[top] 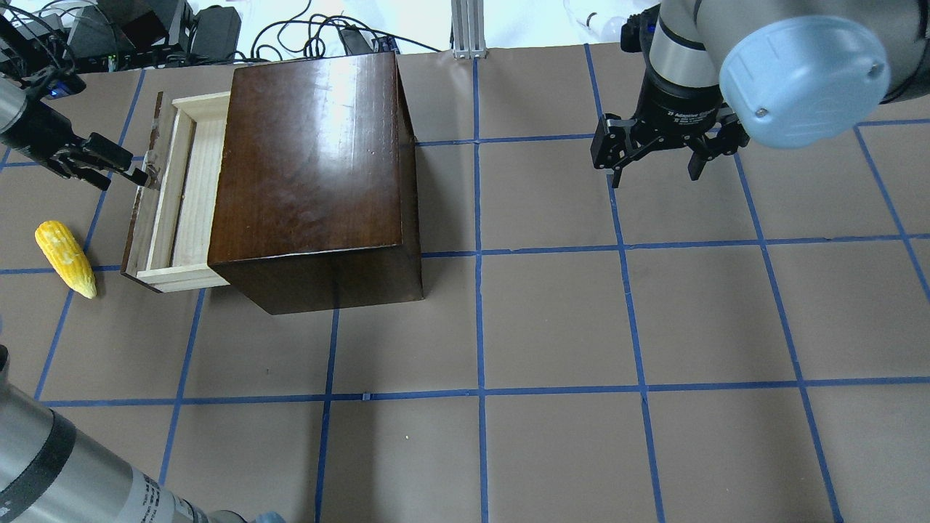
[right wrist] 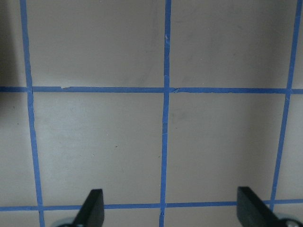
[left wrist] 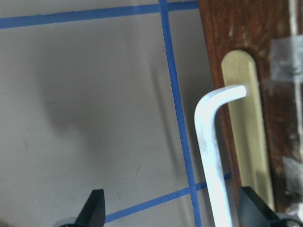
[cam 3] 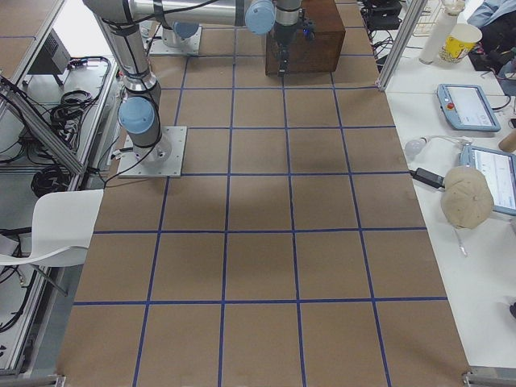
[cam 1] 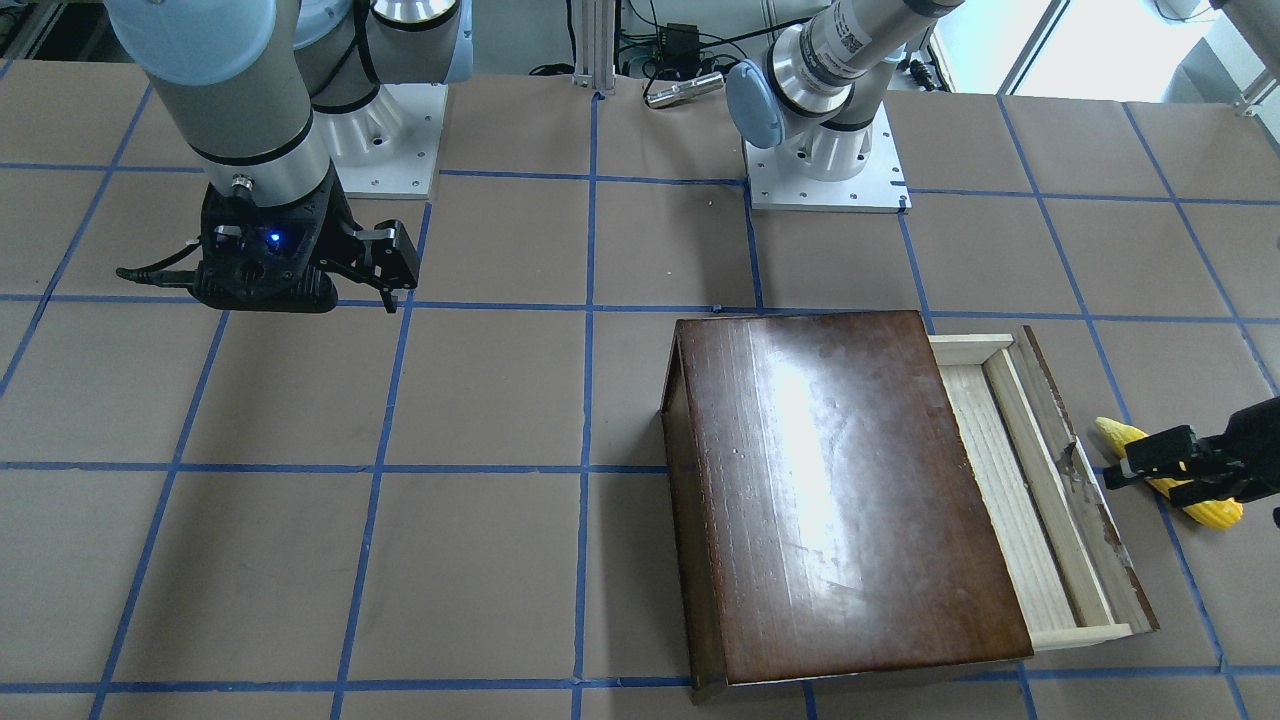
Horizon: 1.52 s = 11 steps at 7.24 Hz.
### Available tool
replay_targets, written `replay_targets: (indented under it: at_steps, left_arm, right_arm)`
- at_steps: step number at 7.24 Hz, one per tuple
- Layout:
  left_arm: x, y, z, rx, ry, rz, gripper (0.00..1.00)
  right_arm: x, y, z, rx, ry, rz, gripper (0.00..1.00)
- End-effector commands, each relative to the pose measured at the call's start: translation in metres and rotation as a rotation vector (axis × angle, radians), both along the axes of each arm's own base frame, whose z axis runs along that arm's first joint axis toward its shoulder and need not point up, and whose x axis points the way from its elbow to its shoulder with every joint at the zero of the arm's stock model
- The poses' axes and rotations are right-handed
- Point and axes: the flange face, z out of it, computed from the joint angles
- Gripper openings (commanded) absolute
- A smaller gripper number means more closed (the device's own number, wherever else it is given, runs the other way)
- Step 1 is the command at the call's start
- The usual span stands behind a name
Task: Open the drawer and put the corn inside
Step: 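Release the handle and move the left gripper over the yellow corn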
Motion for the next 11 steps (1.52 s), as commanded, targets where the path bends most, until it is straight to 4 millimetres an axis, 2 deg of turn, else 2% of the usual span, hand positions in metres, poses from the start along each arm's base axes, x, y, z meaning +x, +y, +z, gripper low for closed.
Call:
replay_targets:
  at_steps: [1, 3, 4, 6, 9, 11]
  left_arm:
    - [0.055, 0.024, 0.024, 0.02, -0.069, 0.145, 1.0]
    - [0.111, 0.049, 0.006, 0.082, -0.091, 0.362, 1.0]
    - [0.118, 0.049, -0.01, 0.106, -0.126, 0.439, 1.0]
    - [0.116, 0.056, -0.042, 0.16, -0.117, 0.565, 1.0]
    - [0.126, 0.062, -0.09, 0.176, -0.262, 0.762, 1.0]
    - [0.13, 0.061, -0.115, 0.213, -0.271, 0.793, 1.0]
  right_arm:
    - [0.0, 0.0, 0.0, 0.001, 0.0, 0.0, 1.0]
    - [0.0, 0.0, 0.001, -0.001, 0.001, 0.0, 1.0]
    - [0.0, 0.0, 0.001, -0.001, 0.001, 0.0, 1.0]
    - [0.0, 0.0, 0.001, -0.002, 0.0, 0.0, 1.0]
    - [0.0, 0.0, 0.0, 0.001, 0.0, 0.0, 1.0]
    - [0.0, 0.0, 0.001, -0.001, 0.0, 0.0, 1.0]
